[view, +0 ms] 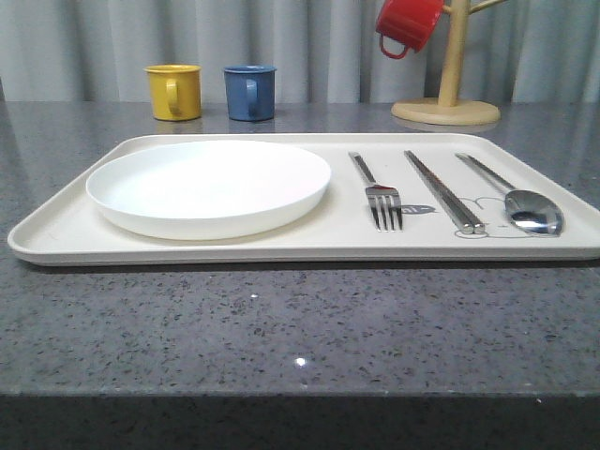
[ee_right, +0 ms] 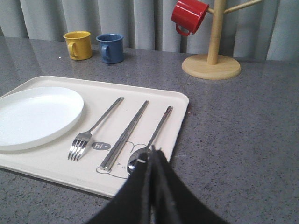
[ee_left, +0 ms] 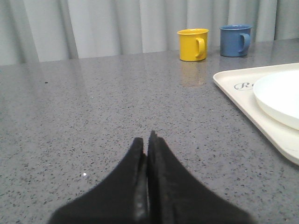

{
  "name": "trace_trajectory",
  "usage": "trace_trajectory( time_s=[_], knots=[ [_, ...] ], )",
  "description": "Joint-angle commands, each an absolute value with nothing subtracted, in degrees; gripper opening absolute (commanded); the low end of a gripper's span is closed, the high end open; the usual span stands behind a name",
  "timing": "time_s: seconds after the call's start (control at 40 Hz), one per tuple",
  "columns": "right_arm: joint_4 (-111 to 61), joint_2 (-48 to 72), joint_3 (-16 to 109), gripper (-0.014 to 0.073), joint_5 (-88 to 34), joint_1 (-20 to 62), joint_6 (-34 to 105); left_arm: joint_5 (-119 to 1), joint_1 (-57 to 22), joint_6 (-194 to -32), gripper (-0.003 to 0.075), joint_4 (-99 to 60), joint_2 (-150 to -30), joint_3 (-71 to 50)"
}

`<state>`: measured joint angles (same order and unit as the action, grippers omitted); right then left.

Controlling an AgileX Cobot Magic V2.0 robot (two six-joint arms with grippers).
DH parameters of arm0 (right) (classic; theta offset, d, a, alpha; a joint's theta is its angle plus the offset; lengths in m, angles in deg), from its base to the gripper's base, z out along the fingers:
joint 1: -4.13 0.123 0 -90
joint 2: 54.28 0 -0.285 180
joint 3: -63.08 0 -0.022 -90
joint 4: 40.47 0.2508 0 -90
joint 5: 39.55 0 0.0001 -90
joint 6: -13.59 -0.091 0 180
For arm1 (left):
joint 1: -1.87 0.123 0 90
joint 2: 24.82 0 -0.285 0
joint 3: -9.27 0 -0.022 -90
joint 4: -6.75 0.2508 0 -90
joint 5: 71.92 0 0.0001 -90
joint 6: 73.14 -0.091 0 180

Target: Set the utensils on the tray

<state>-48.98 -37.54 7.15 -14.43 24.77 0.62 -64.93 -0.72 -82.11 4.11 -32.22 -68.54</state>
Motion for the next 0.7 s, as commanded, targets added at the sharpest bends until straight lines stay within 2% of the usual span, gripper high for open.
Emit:
trace_trajectory(
  time_s=[0.0, 0.35, 0.525, 0.674],
  knots=[
    [-49.91, -37.06, 8.51, -0.0069, -19.3, 24.77, 1.34, -70.08, -0.65, -81.84, -0.0018, 3.59, -30.93, -68.33],
    [-49.28, -37.87, 5.33, -0.0069, -22.19, 23.47, 4.37, -70.08, -0.65, -81.84, -0.0018, 3.59, -30.93, -68.33],
    [-37.62, -42.94, -4.78, -0.0069, -32.19, 15.96, 15.9, -70.08, -0.65, -81.84, -0.0018, 3.59, -30.93, -68.33],
    [-33.95, -47.73, -11.53, -0.0069, -32.91, 8.63, 16.61, -70.08, -0.65, -81.84, -0.0018, 3.59, -30.93, -68.33]
  ],
)
